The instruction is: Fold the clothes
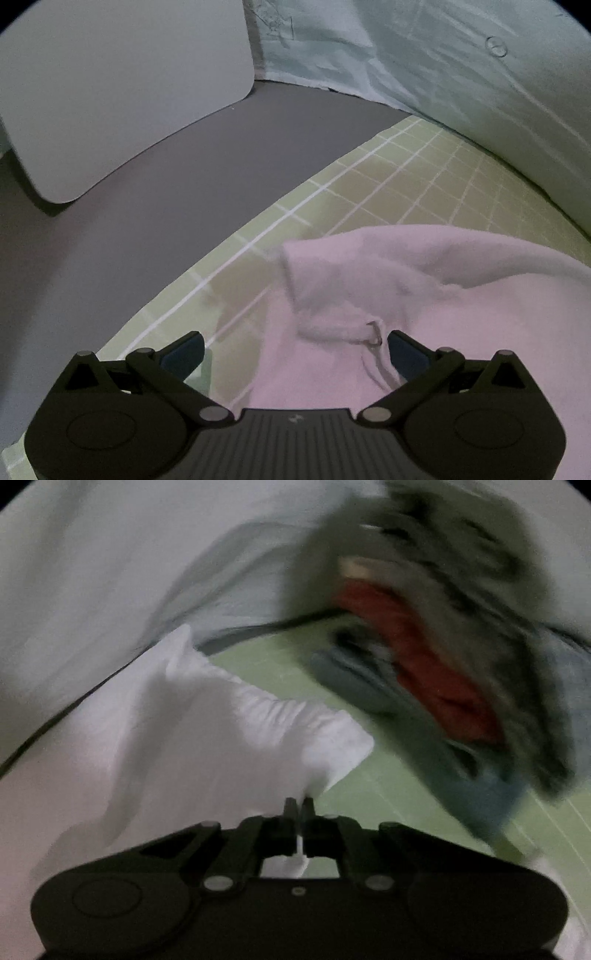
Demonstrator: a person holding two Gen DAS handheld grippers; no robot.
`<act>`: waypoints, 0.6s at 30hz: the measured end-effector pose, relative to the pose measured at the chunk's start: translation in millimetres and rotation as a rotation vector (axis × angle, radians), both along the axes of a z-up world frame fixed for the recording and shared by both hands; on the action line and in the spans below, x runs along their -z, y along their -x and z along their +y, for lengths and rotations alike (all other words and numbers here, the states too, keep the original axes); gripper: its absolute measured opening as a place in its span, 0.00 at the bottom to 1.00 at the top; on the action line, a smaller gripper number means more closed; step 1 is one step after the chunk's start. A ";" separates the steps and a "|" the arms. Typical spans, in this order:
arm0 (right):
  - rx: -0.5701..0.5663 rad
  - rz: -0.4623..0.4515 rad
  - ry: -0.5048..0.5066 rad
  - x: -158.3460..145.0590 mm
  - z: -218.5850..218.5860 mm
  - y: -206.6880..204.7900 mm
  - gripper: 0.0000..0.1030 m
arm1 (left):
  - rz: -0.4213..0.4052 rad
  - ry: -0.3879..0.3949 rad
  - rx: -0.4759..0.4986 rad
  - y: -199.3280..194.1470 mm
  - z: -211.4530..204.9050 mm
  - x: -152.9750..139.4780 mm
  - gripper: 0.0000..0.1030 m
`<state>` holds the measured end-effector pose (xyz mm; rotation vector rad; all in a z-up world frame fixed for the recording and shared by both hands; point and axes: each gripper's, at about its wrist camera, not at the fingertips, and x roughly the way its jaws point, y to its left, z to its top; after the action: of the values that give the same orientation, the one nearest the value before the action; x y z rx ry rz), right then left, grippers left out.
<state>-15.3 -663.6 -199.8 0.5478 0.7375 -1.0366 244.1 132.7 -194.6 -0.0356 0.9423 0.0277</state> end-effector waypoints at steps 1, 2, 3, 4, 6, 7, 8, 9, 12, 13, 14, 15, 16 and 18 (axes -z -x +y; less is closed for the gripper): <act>0.024 0.000 -0.011 -1.2 2.5 9.8 0.02 | -0.005 0.009 0.002 8.2 2.6 -2.5 1.00; 0.048 0.000 -0.023 -2.3 5.2 19.6 0.02 | -0.010 0.017 0.003 16.3 5.1 -5.1 1.00; 0.057 0.010 -0.049 0.3 5.5 25.8 0.03 | -0.015 0.026 0.005 24.5 7.7 -7.6 1.00; 0.066 0.021 -0.075 3.1 5.7 32.0 0.05 | -0.021 0.035 0.007 32.7 10.3 -10.2 1.00; 0.089 0.015 -0.086 2.8 7.2 43.7 0.25 | -0.032 0.044 0.012 48.0 15.2 -14.8 1.00; 0.100 0.011 -0.091 2.7 8.0 49.5 0.33 | -0.039 0.045 0.013 55.4 18.0 -17.5 1.00; 0.117 -0.006 -0.092 -1.0 11.2 57.6 0.40 | -0.046 0.041 0.012 63.2 20.9 -20.7 1.00; 0.134 -0.024 -0.093 -4.9 14.5 65.9 0.39 | -0.055 0.034 0.010 71.0 24.4 -23.8 1.00; 0.117 -0.086 -0.090 -12.1 32.0 89.9 0.48 | -0.082 0.024 0.003 96.2 38.4 -31.4 1.00; 0.106 -0.096 -0.086 -13.2 40.0 98.0 0.50 | -0.086 0.025 -0.002 104.6 43.7 -32.9 1.00; 0.084 -0.094 -0.086 -12.8 50.1 106.3 0.56 | -0.084 0.028 -0.013 113.2 49.6 -33.0 1.00; 0.061 -0.091 -0.086 -12.5 60.3 114.7 0.61 | -0.078 0.032 -0.026 122.4 55.8 -31.9 1.00; 0.040 -0.085 -0.088 -11.7 69.4 121.2 0.63 | -0.067 0.038 -0.042 131.6 62.0 -29.7 1.00; 0.001 -0.068 -0.097 -4.3 86.9 131.1 0.68 | -0.036 0.059 -0.077 150.6 74.6 -23.3 1.00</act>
<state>-146.4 -576.6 -195.5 0.6634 0.7302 -0.9819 93.5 207.2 -171.4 -0.1261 0.9056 0.0704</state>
